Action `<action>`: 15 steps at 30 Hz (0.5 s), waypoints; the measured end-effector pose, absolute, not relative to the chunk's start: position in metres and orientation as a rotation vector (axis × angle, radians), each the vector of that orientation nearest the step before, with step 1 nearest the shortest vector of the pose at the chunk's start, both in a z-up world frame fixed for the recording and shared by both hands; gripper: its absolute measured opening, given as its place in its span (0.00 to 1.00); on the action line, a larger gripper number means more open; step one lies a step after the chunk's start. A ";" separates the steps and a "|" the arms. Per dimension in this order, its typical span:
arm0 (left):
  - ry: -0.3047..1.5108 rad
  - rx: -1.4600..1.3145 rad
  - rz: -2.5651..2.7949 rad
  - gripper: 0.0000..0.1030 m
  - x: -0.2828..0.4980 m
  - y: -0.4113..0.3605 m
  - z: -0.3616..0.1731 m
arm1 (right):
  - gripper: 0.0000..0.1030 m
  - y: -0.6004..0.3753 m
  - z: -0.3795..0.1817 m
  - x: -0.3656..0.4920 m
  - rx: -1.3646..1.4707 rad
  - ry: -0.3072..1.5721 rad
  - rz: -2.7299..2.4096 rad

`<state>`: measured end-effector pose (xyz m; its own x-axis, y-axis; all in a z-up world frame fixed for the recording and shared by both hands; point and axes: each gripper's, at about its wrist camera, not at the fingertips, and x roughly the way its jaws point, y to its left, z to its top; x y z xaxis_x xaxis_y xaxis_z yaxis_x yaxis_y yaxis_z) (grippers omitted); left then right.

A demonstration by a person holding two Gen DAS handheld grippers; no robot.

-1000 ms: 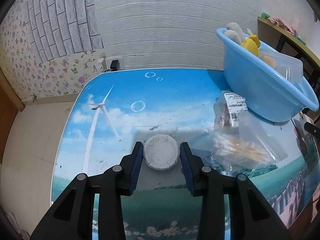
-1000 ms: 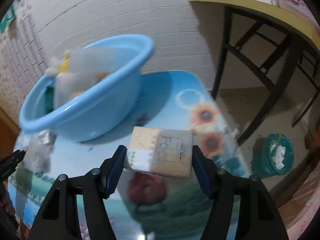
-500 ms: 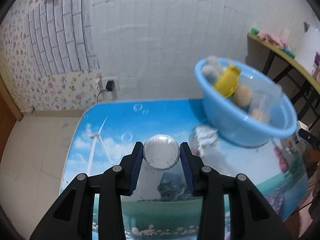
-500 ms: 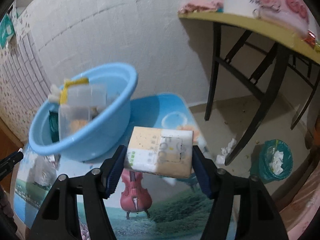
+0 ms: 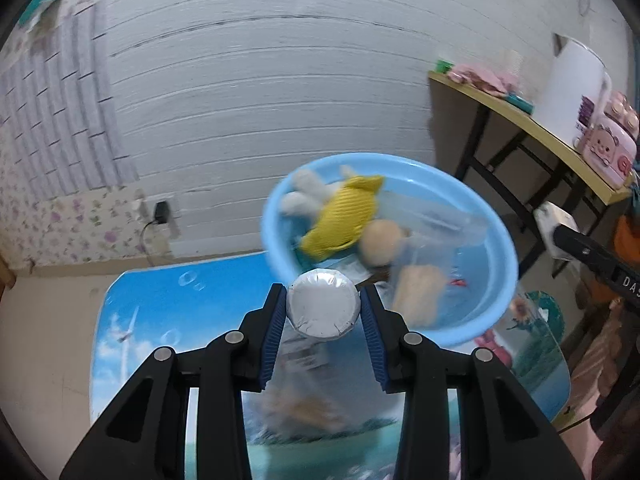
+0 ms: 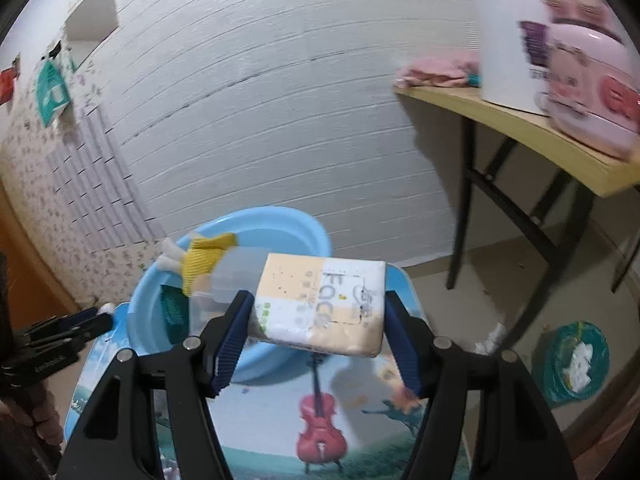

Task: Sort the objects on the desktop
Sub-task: 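Lift the white lid with the left tool while the right tool grasps the cream tissue pack, then release the lid and tissue pack into the blue basin with both tools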

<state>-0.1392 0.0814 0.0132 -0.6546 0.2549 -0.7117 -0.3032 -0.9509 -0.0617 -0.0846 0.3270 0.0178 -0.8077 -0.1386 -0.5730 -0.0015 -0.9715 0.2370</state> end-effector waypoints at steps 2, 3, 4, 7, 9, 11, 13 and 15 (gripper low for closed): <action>0.111 -1.101 2.586 0.36 -0.148 0.096 0.014 | 0.62 0.321 0.018 -0.097 0.953 -0.333 -2.861; 0.116 -1.098 2.579 0.36 -0.151 0.101 0.014 | 0.62 0.317 0.017 -0.103 0.961 -0.324 -2.843; 0.123 -1.098 2.564 0.36 -0.156 0.108 0.014 | 0.62 0.313 0.017 -0.110 0.969 -0.315 -2.820; 0.140 -1.132 2.512 0.36 -0.174 0.124 0.008 | 0.62 0.300 0.012 -0.126 1.000 -0.275 -2.770; 0.138 -1.155 2.490 0.36 -0.182 0.130 0.004 | 0.62 0.294 0.008 -0.134 1.017 -0.253 -2.744; 0.139 -1.178 2.474 0.38 -0.189 0.133 0.001 | 0.62 0.287 0.005 -0.144 1.031 -0.232 -2.720; 0.149 -1.187 2.468 0.44 -0.192 0.134 0.001 | 0.62 0.281 0.003 -0.150 1.043 -0.207 -2.701; 0.159 -1.170 2.476 0.56 -0.191 0.132 0.005 | 0.62 0.278 0.003 -0.155 1.056 -0.183 -2.689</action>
<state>-0.1906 0.1316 0.0049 -0.5721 0.3025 -0.7623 -0.3974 -0.9153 -0.0650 -0.1552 0.2779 0.0034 -0.7073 -0.2725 -0.6523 0.1817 -0.9618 0.2048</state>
